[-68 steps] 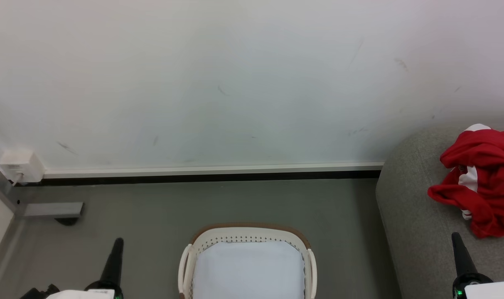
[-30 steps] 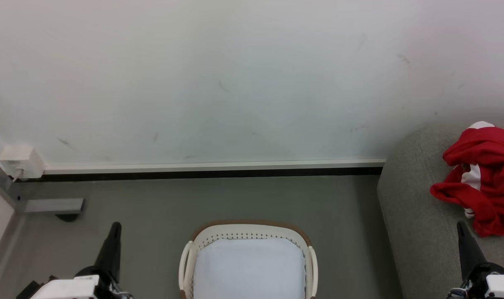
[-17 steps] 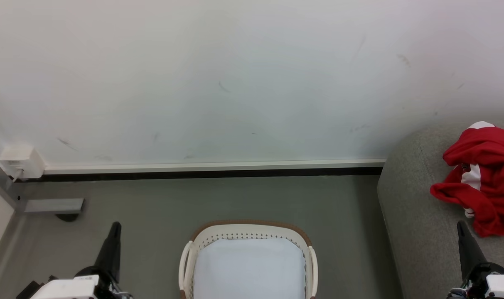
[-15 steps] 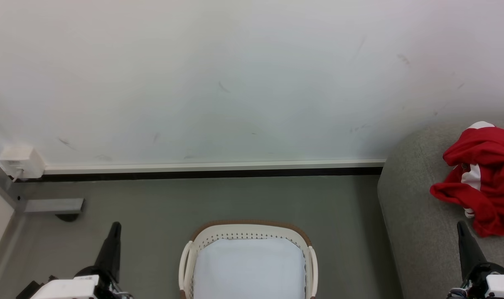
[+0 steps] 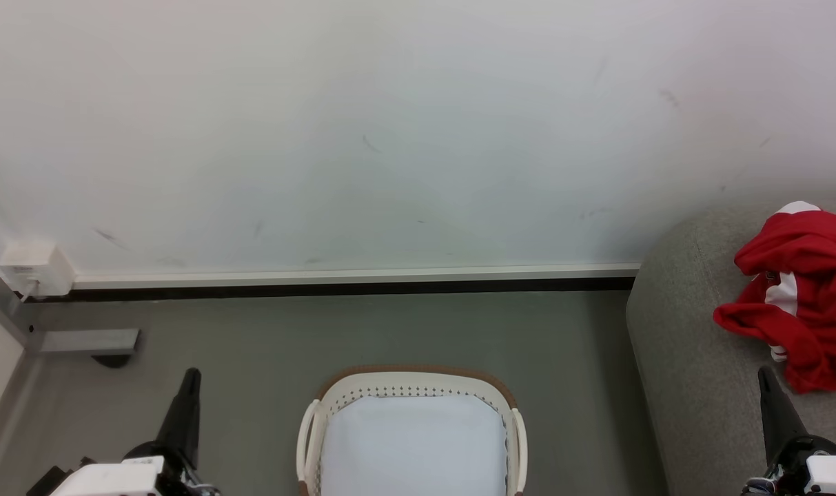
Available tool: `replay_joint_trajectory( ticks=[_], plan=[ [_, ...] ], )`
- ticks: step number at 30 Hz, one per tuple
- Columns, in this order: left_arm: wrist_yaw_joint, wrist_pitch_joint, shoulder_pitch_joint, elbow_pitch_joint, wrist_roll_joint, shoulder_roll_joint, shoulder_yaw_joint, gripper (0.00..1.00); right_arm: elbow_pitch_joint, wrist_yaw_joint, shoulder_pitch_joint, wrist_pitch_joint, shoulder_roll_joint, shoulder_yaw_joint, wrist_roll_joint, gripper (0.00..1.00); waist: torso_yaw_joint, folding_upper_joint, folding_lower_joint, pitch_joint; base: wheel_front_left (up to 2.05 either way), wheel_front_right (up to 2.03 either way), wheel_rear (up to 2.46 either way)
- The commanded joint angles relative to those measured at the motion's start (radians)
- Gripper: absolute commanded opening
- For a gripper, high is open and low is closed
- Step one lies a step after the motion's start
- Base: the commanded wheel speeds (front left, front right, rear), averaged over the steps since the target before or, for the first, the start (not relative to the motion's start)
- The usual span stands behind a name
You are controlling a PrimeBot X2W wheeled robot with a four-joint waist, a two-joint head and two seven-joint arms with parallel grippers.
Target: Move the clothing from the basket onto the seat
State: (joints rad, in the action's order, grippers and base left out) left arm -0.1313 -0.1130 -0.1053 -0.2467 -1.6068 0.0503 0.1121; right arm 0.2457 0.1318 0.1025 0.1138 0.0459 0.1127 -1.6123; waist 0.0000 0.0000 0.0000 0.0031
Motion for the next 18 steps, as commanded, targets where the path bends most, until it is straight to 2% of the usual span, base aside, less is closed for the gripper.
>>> replay_joint_trajectory(
  ticks=[1,18],
  plan=[
    [0.001,-0.003,-0.008,0.003,-0.013,0.003,0.003,0.00,-0.004,-0.002,0.012,0.004,0.008,0.004,-0.002,0.00,0.000,0.0000,0.0000,0.000,0.00,0.00,0.00],
    [0.001,-0.004,-0.008,0.003,-0.012,0.002,0.003,0.00,-0.004,-0.002,0.012,0.004,0.008,0.004,-0.002,0.00,0.000,0.0000,0.0000,0.000,0.00,0.00,0.00]
  ],
)
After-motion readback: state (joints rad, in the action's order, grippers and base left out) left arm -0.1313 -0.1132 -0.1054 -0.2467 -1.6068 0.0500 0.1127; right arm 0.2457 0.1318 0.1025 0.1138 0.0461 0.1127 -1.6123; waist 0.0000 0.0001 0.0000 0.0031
